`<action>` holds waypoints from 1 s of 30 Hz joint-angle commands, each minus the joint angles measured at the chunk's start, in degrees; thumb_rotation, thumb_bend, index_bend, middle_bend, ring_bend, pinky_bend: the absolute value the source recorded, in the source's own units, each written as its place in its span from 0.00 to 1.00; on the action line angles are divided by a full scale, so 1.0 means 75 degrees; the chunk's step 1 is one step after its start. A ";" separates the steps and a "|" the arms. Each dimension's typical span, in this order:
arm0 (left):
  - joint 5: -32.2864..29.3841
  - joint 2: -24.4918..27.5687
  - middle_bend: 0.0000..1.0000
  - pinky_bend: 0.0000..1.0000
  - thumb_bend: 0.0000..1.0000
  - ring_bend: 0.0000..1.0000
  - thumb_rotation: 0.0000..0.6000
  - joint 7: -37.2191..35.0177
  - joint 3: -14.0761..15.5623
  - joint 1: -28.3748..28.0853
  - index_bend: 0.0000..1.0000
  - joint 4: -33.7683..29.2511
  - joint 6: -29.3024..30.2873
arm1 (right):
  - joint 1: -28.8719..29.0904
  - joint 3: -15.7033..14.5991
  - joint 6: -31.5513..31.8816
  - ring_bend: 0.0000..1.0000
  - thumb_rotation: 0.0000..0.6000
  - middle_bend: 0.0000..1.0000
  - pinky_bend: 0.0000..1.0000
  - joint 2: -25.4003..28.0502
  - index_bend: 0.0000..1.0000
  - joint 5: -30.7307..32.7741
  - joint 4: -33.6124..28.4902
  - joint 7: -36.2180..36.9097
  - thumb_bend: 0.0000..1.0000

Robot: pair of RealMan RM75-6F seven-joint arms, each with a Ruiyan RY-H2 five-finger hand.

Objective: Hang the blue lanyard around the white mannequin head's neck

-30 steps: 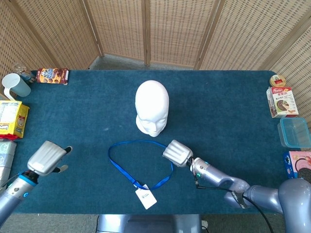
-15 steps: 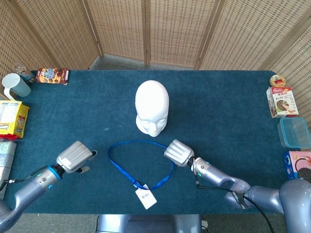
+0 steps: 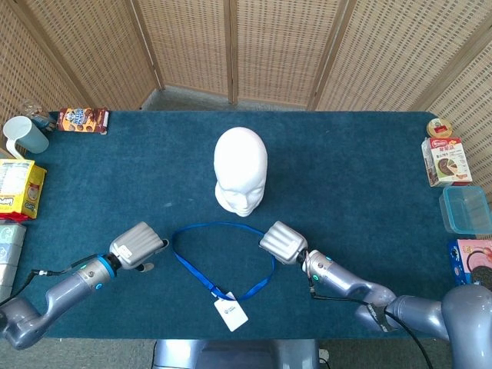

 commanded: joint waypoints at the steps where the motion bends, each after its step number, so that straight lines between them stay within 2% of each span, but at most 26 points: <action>1: -0.0056 -0.0156 1.00 1.00 0.22 1.00 0.84 0.0111 -0.0005 -0.0149 0.54 0.0138 -0.0161 | -0.0007 0.0004 -0.0013 1.00 1.00 1.00 1.00 -0.0009 0.63 0.0020 0.0010 0.0000 0.43; 13: -0.0530 -0.0716 1.00 1.00 0.37 1.00 0.83 0.0445 -0.0145 -0.0742 0.54 0.0402 -0.0820 | -0.0040 0.0031 -0.0010 1.00 1.00 1.00 1.00 -0.0039 0.64 0.0078 0.0081 0.0026 0.43; 30: -0.1334 -0.1011 1.00 1.00 0.37 1.00 0.83 0.1436 -0.0050 -0.0980 0.54 0.0313 -0.1013 | -0.0072 0.0019 0.0029 1.00 1.00 1.00 1.00 -0.0054 0.65 0.0028 0.0175 0.0212 0.44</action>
